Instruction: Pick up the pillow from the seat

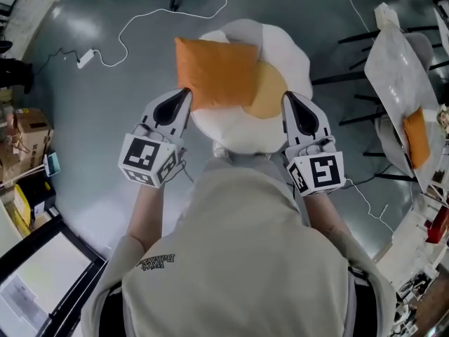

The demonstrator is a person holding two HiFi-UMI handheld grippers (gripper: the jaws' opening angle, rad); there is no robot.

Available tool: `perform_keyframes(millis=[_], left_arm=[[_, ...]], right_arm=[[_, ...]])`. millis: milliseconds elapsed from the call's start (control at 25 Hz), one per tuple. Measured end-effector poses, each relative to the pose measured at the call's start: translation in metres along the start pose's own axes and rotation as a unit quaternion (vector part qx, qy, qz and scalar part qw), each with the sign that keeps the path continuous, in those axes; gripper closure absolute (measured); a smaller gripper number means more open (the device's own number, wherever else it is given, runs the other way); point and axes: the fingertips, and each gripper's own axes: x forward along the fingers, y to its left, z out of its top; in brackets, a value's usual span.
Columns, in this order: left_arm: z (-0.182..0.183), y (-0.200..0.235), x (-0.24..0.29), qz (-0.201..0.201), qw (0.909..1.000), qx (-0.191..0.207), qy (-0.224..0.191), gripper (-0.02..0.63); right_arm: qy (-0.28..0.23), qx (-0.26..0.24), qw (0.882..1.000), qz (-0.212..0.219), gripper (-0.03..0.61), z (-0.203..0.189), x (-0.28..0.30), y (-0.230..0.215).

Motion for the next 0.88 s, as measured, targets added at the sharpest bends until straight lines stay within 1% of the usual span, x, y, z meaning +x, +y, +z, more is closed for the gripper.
perform_keyframes(millis=[160, 280, 400, 480, 560, 600, 680, 760, 880], left_arm=[[0.007, -0.005, 0.005, 0.025, 0.9997, -0.002, -0.004, 0.603], [0.012, -0.011, 0.009, 0.033, 0.9993, -0.013, -0.01, 0.603], [0.013, -0.015, 0.012, 0.042, 0.999, -0.012, -0.008, 0.603], [0.015, -0.014, 0.013, 0.049, 0.9987, -0.011, -0.006, 0.603], [0.014, -0.014, 0.018, 0.052, 0.9986, -0.014, -0.003, 0.603], [0.012, -0.014, 0.022, 0.05, 0.9986, -0.015, 0.002, 0.603], [0.006, -0.013, 0.031, 0.049, 0.9986, -0.011, 0.017, 0.603], [0.003, -0.006, 0.037, 0.064, 0.9977, -0.002, 0.019, 0.602], [0.0, 0.01, 0.043, 0.105, 0.9944, 0.009, 0.007, 0.6]], right_arm=[[0.004, 0.004, 1.0, 0.015, 0.569, -0.005, 0.002, -0.014], [0.004, 0.003, 1.0, 0.028, 0.569, -0.005, 0.003, -0.021], [0.003, 0.004, 0.999, 0.035, 0.569, -0.005, 0.002, -0.027], [0.006, 0.028, 0.999, 0.04, 0.569, -0.006, 0.002, -0.032], [0.012, 0.073, 0.996, 0.054, 0.569, -0.009, 0.004, -0.039], [0.015, 0.081, 0.995, 0.061, 0.569, -0.01, 0.007, -0.042], [0.023, 0.068, 0.995, 0.068, 0.569, -0.015, 0.016, -0.049], [0.037, 0.064, 0.994, 0.075, 0.568, -0.028, 0.027, -0.056], [0.06, 0.089, 0.99, 0.089, 0.563, -0.054, 0.047, -0.065]])
